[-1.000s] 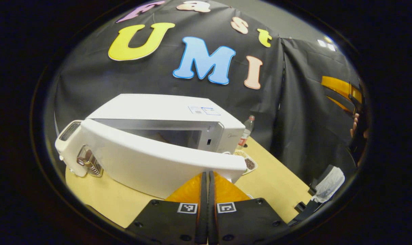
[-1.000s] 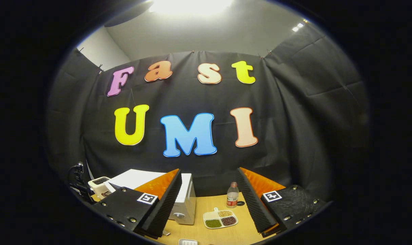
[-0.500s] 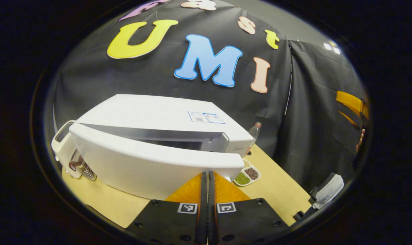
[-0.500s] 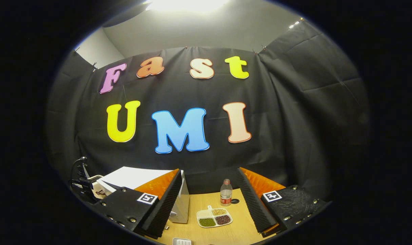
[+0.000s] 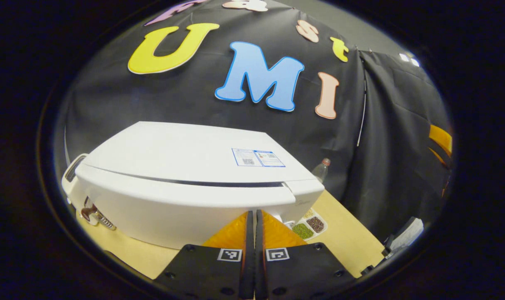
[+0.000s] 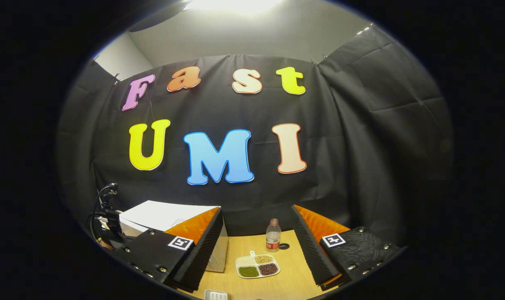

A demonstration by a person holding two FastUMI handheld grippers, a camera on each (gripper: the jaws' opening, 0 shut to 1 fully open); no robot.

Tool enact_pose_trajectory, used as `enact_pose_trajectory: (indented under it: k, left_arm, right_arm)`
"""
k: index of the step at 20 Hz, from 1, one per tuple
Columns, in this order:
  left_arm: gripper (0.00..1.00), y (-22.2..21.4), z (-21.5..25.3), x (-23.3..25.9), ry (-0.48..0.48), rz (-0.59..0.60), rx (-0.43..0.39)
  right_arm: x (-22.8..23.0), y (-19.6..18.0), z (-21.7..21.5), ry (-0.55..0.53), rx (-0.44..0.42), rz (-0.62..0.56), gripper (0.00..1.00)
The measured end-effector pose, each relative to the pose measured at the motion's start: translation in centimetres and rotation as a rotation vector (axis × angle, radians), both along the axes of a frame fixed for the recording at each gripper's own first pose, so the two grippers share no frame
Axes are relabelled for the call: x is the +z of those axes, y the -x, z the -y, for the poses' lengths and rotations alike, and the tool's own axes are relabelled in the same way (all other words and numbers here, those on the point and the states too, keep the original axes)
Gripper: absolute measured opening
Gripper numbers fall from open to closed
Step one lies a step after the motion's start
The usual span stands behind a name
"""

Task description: Open the microwave oven with the left hand, put the food in, and close the microwave oven.

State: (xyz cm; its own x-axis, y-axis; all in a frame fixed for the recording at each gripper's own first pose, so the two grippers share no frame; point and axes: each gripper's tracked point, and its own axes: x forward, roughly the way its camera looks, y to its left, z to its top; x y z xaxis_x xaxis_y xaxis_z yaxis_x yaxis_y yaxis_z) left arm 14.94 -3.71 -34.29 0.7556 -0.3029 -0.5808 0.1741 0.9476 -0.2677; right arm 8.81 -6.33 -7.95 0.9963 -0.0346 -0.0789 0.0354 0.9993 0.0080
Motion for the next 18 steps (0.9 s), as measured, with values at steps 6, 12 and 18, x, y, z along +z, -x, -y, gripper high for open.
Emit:
enact_pose_trajectory:
  k: [6,12,18]
  left_arm:
    - [0.07,-0.1,0.6,-0.6,-0.053,0.013,-0.037]
    - [0.07,-0.3,0.4,-0.9,-0.07,0.021,-0.027]
    - [0.07,-0.8,0.4,-0.9,-0.089,0.041,-0.037]
  right_arm:
    - [-0.5,-0.1,1.3,-0.009,-0.022,-0.008,0.96]
    - [-0.2,-0.4,0.9,0.007,-0.01,-0.007,0.96]
    - [0.2,-0.6,-0.4,0.017,0.024,0.0,0.96]
